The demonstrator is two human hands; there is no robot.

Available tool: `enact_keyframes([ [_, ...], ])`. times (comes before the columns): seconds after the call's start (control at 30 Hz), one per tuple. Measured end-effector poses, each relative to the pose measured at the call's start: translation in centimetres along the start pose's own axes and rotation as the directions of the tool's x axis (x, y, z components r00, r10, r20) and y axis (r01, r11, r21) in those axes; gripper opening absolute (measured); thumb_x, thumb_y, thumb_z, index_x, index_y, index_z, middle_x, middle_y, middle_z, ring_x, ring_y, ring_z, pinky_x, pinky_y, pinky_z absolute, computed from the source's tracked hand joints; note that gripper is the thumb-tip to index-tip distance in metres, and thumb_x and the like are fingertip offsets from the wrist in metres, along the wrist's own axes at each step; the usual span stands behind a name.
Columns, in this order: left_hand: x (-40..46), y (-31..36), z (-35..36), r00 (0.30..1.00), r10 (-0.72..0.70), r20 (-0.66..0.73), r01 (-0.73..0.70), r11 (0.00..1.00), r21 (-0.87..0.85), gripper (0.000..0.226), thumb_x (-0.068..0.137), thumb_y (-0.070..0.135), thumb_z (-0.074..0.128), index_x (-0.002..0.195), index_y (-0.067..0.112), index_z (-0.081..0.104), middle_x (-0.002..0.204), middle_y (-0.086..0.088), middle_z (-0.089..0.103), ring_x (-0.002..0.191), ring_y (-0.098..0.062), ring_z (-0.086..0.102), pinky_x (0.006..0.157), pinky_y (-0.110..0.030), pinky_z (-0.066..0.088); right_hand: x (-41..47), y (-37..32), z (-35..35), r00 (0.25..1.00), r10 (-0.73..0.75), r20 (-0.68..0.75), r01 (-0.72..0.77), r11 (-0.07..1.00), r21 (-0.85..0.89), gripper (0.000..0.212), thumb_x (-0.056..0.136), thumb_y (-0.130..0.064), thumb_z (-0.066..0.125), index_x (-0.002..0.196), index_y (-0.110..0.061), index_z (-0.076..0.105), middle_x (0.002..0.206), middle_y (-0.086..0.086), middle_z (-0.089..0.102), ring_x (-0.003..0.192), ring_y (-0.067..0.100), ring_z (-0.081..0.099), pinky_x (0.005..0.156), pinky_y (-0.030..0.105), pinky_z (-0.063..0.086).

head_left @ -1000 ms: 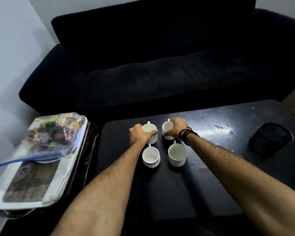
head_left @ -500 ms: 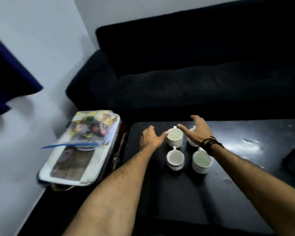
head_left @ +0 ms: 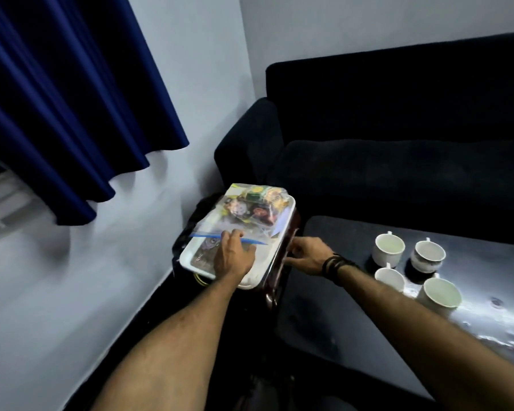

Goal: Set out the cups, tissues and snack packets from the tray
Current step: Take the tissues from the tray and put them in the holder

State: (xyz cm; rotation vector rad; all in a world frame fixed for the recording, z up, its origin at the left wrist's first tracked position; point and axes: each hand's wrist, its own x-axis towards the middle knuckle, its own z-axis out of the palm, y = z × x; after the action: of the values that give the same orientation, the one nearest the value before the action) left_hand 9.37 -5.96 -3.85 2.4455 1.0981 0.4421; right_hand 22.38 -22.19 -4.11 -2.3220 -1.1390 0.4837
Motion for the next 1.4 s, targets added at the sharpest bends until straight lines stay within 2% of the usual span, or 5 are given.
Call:
enact_keyframes([
  [0.5, -0.1, -9.3, -1.2, 0.976, -0.103, 0.194, 0.080, 0.989, 0.124, 0.056, 0.076, 0.041, 0.069, 0.127, 0.022, 0.054, 0.131, -0.007, 0.050, 0.118, -0.031, 0.055, 0.095, -0.037, 0.046, 4.9, -11.0, 6.5, 0.932, 0.116, -0.343, -0.114, 0.993, 0.025, 0.089, 0.069, 0.013, 0.065, 0.142, -0.024, 0.028, 0.145, 0.015, 0.029, 0.071, 0.025, 0.058, 0.059, 0.031, 0.054],
  [0.73, -0.3, -7.8, 0.8, 0.995, -0.047, 0.093, 0.024, 0.972, 0.236, 0.046, 0.082, 0.049, 0.065, 0.120, 0.023, 0.063, 0.128, -0.001, 0.058, 0.125, -0.023, 0.048, 0.104, -0.045, 0.033, 5.8, -7.7, 6.7, 0.954, 0.112, -0.277, -0.110, 0.994, 0.025, 0.032, 0.089, -0.008, 0.057, 0.120, -0.015, 0.057, 0.126, 0.010, 0.055, 0.108, 0.029, 0.058, 0.088, 0.034, 0.046],
  [1.07, 0.0, -1.7, 3.1, 0.914, -0.291, 0.282, 0.257, 0.954, 0.152, 0.034, 0.074, 0.031, 0.063, 0.103, 0.016, 0.069, 0.114, -0.007, 0.066, 0.117, -0.028, 0.054, 0.097, -0.041, 0.033, 3.8, -4.1, 5.9, 0.921, 0.217, -0.323, -0.187, 0.975, 0.123, 0.058, 0.074, -0.028, 0.071, 0.124, -0.019, 0.042, 0.125, 0.004, 0.045, 0.099, 0.027, 0.060, 0.077, 0.039, 0.054],
  [1.27, -0.1, 1.8, 1.1, 0.793, -0.334, 0.510, 0.602, 0.560, -0.569, 0.029, 0.078, 0.010, 0.068, 0.104, -0.001, 0.070, 0.081, -0.016, 0.072, 0.064, -0.024, 0.064, 0.058, -0.027, 0.049, 2.6, -4.8, 3.6, 0.794, 0.558, 0.241, -0.582, 0.586, 0.564, 0.078, 0.077, -0.073, 0.055, 0.115, -0.004, 0.059, 0.095, 0.012, 0.069, 0.080, 0.028, 0.067, 0.070, 0.034, 0.055],
  [1.4, -1.8, 4.8, -0.1, 0.779, -0.255, 0.572, 0.612, 0.503, -0.610, 0.026, 0.083, 0.011, 0.067, 0.107, 0.002, 0.068, 0.071, -0.009, 0.067, 0.041, -0.011, 0.061, 0.037, -0.016, 0.041, 1.3, -4.7, 1.4, 0.838, 0.473, 0.272, -0.427, 0.257, 0.867, 0.054, 0.084, -0.027, 0.072, 0.123, 0.007, 0.058, 0.096, 0.015, 0.067, 0.064, 0.021, 0.067, 0.052, 0.027, 0.052],
])
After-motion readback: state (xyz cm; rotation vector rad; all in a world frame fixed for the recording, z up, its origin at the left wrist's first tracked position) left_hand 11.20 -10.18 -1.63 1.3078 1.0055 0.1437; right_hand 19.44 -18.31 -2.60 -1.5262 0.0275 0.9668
